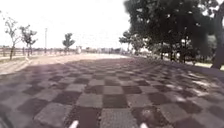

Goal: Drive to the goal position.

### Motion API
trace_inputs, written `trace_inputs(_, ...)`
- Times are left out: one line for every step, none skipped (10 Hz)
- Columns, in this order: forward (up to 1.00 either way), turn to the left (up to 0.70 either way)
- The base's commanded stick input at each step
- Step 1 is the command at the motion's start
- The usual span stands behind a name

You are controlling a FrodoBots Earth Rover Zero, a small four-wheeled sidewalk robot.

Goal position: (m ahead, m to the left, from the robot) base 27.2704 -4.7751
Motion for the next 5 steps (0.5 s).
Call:
trace_inputs(0.7,0.0)
trace_inputs(0.7,0.0)
trace_inputs(0.7,0.0)
trace_inputs(0.7,0.0)
trace_inputs(0.7,0.0)
